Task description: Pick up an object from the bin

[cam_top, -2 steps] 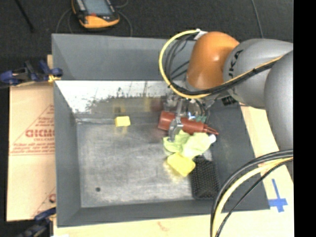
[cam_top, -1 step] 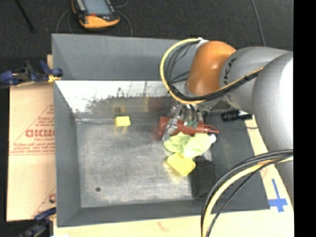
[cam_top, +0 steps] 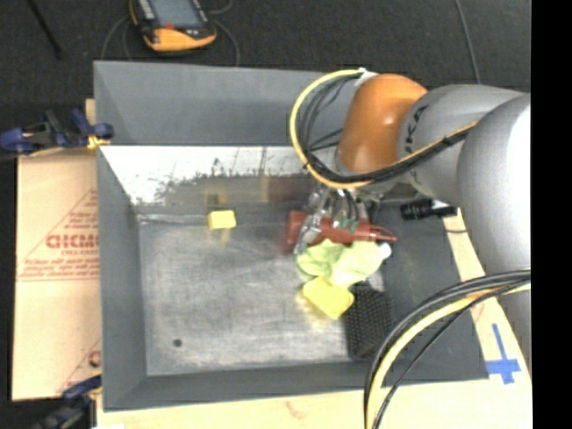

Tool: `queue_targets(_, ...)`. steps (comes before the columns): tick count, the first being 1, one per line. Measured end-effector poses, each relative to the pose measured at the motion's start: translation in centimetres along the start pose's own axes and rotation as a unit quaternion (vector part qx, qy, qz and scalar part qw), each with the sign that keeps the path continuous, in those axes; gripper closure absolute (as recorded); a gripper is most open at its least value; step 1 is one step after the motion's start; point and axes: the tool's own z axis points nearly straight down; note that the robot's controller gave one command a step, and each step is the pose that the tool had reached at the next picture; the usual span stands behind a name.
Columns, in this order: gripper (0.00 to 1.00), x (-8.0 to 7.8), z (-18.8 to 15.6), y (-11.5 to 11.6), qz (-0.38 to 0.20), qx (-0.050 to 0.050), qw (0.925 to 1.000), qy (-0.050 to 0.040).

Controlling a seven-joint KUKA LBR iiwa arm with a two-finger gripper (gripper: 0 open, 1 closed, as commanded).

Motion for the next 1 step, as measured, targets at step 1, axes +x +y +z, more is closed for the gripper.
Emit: queue_targets(1, 1.0, -0.38, -4.66, 0.03, -0.003, 0.004, 1.0, 0.0026)
